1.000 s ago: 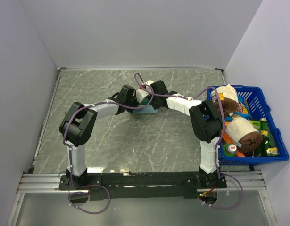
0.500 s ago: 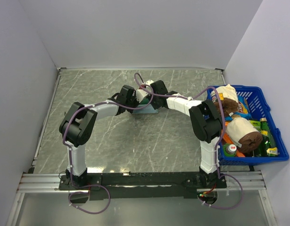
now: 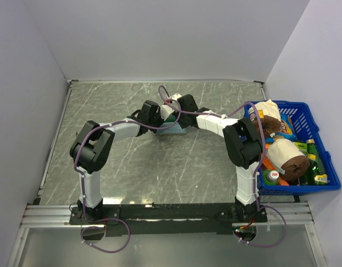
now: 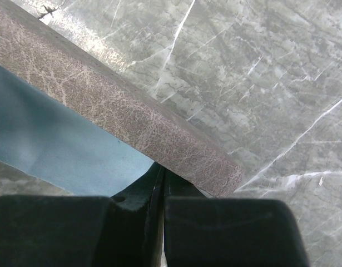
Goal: Organize the sunglasses
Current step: Place the folded cleaning cloth at the center of the board.
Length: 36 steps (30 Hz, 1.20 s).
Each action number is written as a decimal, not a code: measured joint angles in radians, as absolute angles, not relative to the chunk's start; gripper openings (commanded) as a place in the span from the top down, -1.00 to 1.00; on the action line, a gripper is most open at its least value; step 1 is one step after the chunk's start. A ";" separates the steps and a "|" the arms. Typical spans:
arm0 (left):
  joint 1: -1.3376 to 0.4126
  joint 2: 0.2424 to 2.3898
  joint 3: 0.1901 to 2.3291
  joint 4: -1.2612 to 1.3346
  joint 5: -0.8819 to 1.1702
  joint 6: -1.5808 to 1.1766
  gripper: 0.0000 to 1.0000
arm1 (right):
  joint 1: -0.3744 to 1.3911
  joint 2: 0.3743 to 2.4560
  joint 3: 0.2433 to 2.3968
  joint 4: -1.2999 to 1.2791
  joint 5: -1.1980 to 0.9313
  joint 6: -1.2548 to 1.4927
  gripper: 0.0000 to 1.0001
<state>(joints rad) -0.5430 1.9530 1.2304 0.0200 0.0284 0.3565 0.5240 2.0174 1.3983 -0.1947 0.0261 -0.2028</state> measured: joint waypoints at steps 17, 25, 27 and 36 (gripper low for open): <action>-0.556 1.951 1.214 0.043 0.019 0.358 0.98 | 0.525 2.017 1.385 -0.193 0.031 -0.203 1.00; -0.559 1.940 1.205 0.064 0.013 0.361 0.98 | 0.529 2.017 1.379 -0.179 0.039 -0.204 1.00; -0.559 1.940 1.205 0.064 0.012 0.363 0.98 | 0.530 2.017 1.375 -0.173 0.042 -0.204 1.00; -0.560 1.940 1.205 0.064 0.010 0.372 0.98 | 0.532 2.017 1.372 -0.168 0.052 -0.204 1.00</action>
